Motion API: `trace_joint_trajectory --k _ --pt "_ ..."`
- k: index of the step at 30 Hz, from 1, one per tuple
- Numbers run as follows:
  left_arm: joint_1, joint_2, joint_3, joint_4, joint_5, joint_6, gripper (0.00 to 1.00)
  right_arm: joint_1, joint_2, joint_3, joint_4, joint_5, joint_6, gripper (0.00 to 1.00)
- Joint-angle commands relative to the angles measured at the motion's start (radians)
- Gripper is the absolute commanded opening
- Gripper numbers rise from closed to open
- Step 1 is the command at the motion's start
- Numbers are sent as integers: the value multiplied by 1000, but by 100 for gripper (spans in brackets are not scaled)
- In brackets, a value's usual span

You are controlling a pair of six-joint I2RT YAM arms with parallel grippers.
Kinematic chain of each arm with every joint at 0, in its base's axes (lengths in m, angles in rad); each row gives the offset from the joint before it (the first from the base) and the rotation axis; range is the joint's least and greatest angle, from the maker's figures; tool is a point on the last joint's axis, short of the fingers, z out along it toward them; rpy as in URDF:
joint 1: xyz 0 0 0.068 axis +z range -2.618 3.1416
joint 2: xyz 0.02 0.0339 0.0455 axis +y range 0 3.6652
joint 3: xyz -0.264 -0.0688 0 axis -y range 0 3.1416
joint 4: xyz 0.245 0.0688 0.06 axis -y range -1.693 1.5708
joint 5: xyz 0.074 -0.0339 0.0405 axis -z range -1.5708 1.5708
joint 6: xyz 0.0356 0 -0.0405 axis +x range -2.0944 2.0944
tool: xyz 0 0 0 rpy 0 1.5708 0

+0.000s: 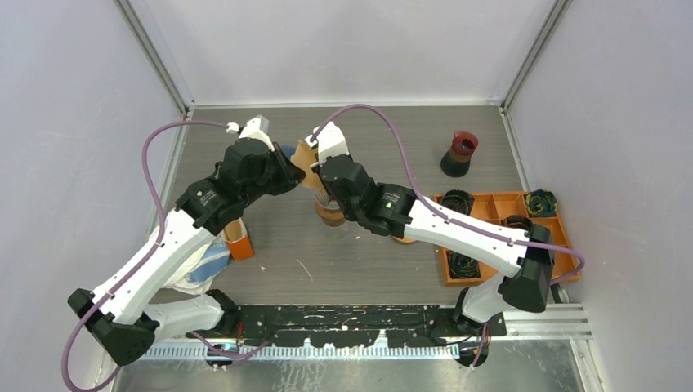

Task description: Place the coffee filter in the dripper

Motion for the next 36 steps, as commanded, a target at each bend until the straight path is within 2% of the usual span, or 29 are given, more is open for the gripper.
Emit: trace_joint_trajectory --k 1,8,14,19,25,36 --pt "-2 10 73 -65 17 35 0 5 -58 60 -65 15 86 6" --pt "-3 43 143 -169 93 79 0 3 -80 79 -149 -17 120 16" --pt "-5 71 196 -251 154 116 0 -8 -92 87 -178 -73 124 20" --pt "-5 73 220 -287 164 143 0 -24 -97 99 -214 -122 130 18" --pt "-5 114 267 -340 168 178 0 -62 -115 102 -258 -174 148 10" --pt "-5 158 273 -321 187 190 0 -142 -135 59 -270 -288 174 9"
